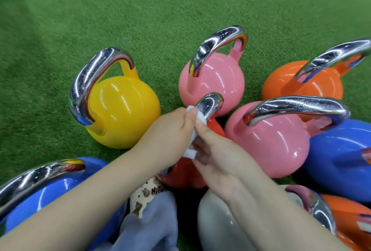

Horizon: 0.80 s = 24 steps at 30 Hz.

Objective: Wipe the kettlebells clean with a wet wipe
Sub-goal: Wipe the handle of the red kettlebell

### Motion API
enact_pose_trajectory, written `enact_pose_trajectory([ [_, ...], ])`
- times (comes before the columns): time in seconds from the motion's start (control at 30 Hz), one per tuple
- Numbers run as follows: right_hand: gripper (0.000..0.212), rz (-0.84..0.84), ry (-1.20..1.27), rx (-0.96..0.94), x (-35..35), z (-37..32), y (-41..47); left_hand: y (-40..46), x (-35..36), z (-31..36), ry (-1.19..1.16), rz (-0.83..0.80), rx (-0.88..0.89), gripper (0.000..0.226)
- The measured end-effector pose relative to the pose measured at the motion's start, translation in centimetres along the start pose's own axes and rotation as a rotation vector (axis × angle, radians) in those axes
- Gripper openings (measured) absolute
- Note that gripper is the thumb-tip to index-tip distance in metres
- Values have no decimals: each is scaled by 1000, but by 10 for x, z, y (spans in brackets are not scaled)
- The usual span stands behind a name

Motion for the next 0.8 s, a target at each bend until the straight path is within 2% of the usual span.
enact_pose_trajectory([
  [0.2,18,91,34,-55,6,-29,12,44,6,22,55,-218,-90,50],
  [0.3,15,38,0,-94,4,-22,10,37,5,16,127,-198,-40,46],
  [0.4,22,-37,-84,-104,-6,-8,6,18,2,3,162,-136,44,38],
  [0.47,20,-66,-190,-96,-11,0,1,3,0,-7,136,-96,66,38],
  [0.53,16,-102,-309,-88,-14,5,-5,-12,0,-17,62,-83,71,53],
  [0.6,14,-116,-396,-89,-15,6,-10,-24,0,-28,-103,-85,76,66],
  [0.63,20,-99,-433,-106,-15,5,-13,-27,1,-32,-182,-98,78,68],
  [0.7,37,-26,-535,-225,-16,3,-16,-30,2,-35,-291,-127,64,66],
  [0.77,41,2,-691,-496,-14,-3,-20,-29,1,-34,-330,-154,41,63],
  [0.8,42,-33,-811,-696,-11,-7,-23,-27,0,-33,-328,-175,38,62],
])
Point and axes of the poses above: each hand's wrist, its own y-axis towards the middle knuckle, its own x-axis out of the palm, z = x × y, the point moved 2 cm from there along y, towards the middle knuckle, and after that the axes turned 11 degrees about y, right-handed, at the moved point
